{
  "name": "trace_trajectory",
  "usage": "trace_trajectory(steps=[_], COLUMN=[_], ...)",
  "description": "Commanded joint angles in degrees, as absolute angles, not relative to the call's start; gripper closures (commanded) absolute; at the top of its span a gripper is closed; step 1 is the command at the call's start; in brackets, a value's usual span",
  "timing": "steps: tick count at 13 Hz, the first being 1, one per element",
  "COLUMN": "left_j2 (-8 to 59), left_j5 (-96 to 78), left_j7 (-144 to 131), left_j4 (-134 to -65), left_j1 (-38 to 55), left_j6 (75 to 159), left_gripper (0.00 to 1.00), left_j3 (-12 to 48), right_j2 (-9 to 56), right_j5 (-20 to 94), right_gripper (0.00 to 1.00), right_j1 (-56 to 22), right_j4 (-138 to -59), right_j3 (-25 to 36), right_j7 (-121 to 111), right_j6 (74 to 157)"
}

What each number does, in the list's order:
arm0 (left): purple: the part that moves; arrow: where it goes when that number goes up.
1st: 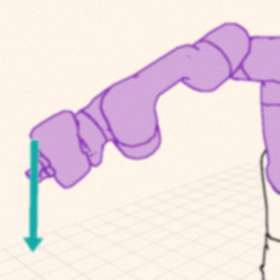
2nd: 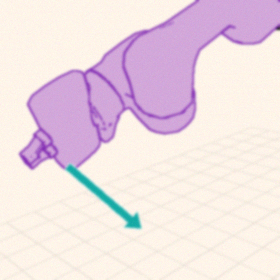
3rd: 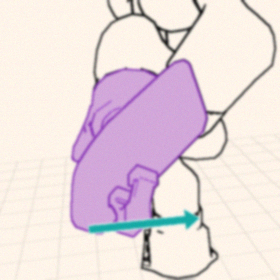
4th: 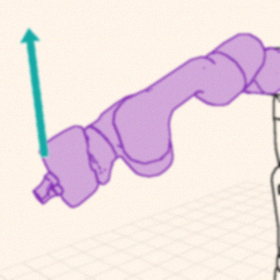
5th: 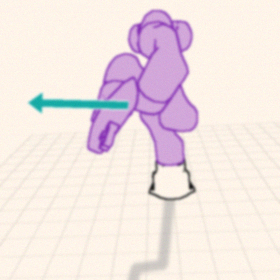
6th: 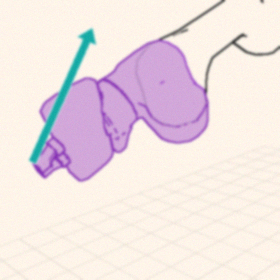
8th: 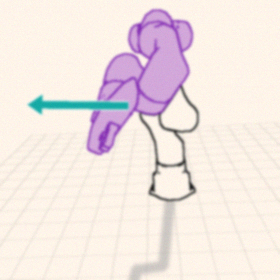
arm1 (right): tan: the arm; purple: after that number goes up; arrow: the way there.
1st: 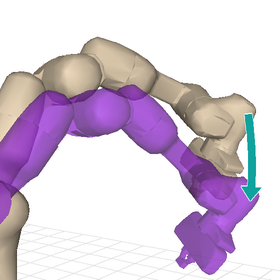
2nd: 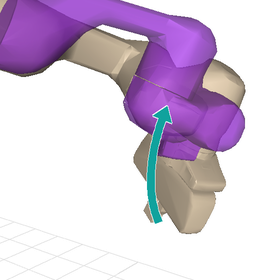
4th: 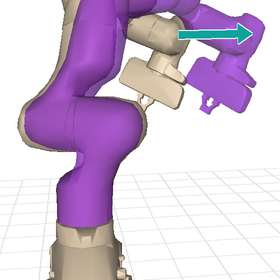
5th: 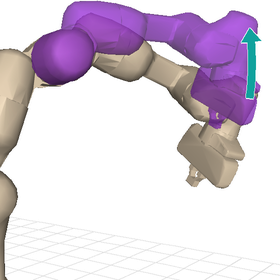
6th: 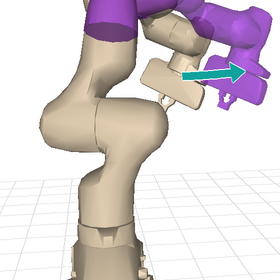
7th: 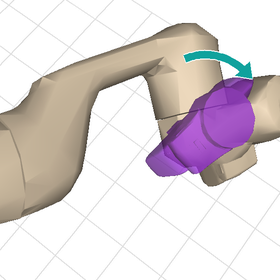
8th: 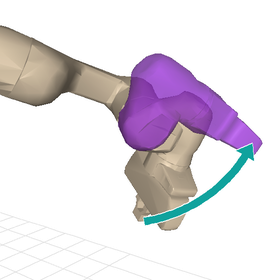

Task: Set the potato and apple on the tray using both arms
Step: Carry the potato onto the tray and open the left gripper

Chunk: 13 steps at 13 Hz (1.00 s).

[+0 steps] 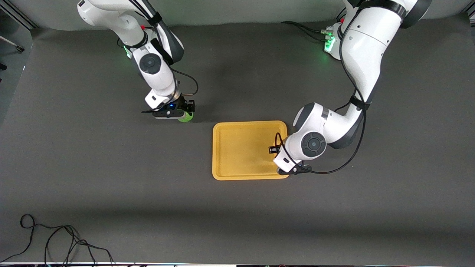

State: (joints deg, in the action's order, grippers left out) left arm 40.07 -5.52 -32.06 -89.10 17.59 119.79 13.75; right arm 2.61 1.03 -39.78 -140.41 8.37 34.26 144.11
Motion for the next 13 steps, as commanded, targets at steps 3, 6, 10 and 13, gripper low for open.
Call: trace_trajectory(steps=[3, 6, 10, 13], left_j2=[40.87, 40.17, 30.35, 22.00], left_j5=[-5.27, -5.10, -3.88, 0.09], left_j7=[-33.31, -33.31, -30.86, -19.29], left_j4=[-90.44, -90.00, -89.56, -89.73], left_j1=[19.34, 18.99, 12.51, 5.73], left_j6=[120.06, 119.01, 109.99, 100.31], left_gripper=[0.34, 0.01, 0.00, 0.00], left_j3=[12.57, 12.57, 12.39, 12.39], right_j2=[-1.06, 0.70, 5.26, 11.75], right_j5=[0.26, 0.35, 0.79, 1.05], right_gripper=[0.45, 0.45, 0.45, 0.45], right_j1=[-39.82, -39.64, -39.55, -39.64], right_j4=[-116.25, -103.04, -96.87, -89.16], right_j3=[12.56, 14.15, 15.55, 15.47], right_j7=[31.12, 31.03, 31.11, 32.07], right_j6=[110.80, 100.83, 100.28, 100.28])
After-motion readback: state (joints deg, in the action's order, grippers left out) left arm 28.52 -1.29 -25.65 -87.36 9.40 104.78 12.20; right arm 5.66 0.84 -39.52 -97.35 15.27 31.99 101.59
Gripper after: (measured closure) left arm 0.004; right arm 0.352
